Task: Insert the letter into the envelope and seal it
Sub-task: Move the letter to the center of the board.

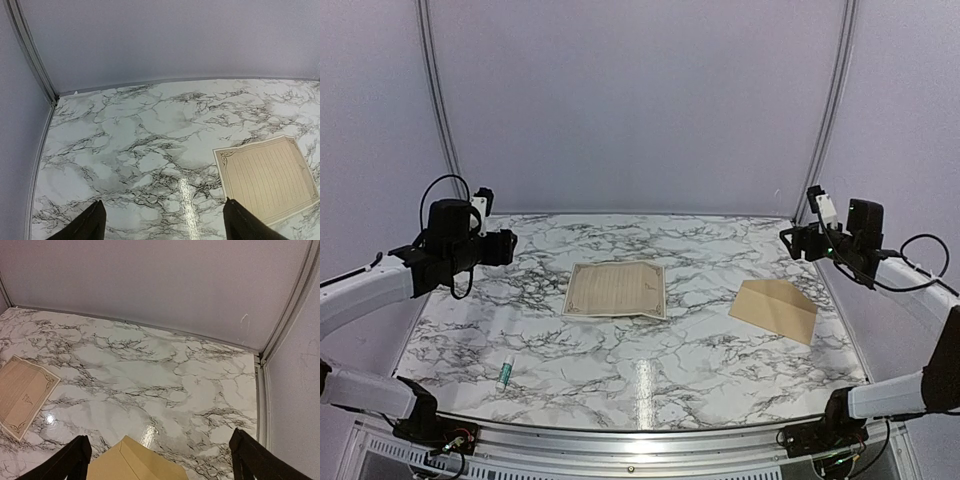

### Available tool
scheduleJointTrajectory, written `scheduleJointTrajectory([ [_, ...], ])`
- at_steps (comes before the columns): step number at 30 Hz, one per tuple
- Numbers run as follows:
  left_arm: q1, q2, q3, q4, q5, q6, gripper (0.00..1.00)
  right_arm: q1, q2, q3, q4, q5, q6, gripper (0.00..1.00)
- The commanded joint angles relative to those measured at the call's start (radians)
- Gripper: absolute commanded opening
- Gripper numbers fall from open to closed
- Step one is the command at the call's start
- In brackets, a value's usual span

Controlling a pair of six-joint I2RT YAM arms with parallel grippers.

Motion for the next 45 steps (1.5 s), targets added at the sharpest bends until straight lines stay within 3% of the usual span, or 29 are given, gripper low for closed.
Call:
scheduleJointTrajectory([
  [1, -0.005, 0.014, -0.028, 0.065, 0.055, 0.017, 0.84, -0.045, -0.036, -0.024, 0.081, -0.001, 0.015, 0.95],
  [8, -0.102, 0.047, -0.022, 0.061, 0.126, 0.053, 0.79, -0.079, -0.064, -0.061, 0.078, -0.128, -0.138, 0.98],
  [16, -0.323, 0.143, 0.054, -0.046, 0.101, 0.080, 0.76, -0.090, -0.083, -0.067, 0.053, -0.265, -0.233, 0.95],
  [22, -0.440, 0.270, 0.194, -0.176, 0.056, -0.001, 0.75, -0.078, -0.076, -0.061, 0.016, -0.330, -0.291, 0.91],
  [28, -0.467, 0.396, 0.311, -0.206, 0.011, -0.089, 0.71, -0.060, -0.071, -0.067, 0.010, -0.340, -0.320, 0.91],
  [31, -0.467, 0.460, 0.374, -0.228, -0.024, -0.103, 0.64, -0.051, -0.074, -0.068, 0.009, -0.344, -0.328, 0.90],
  [35, -0.464, 0.539, 0.464, -0.265, -0.025, -0.099, 0.43, -0.049, -0.082, -0.072, 0.009, -0.346, -0.335, 0.90],
  [45, -0.367, 0.680, 0.594, -0.306, 0.116, -0.093, 0.11, -0.048, -0.093, -0.072, 0.003, -0.346, -0.345, 0.90],
])
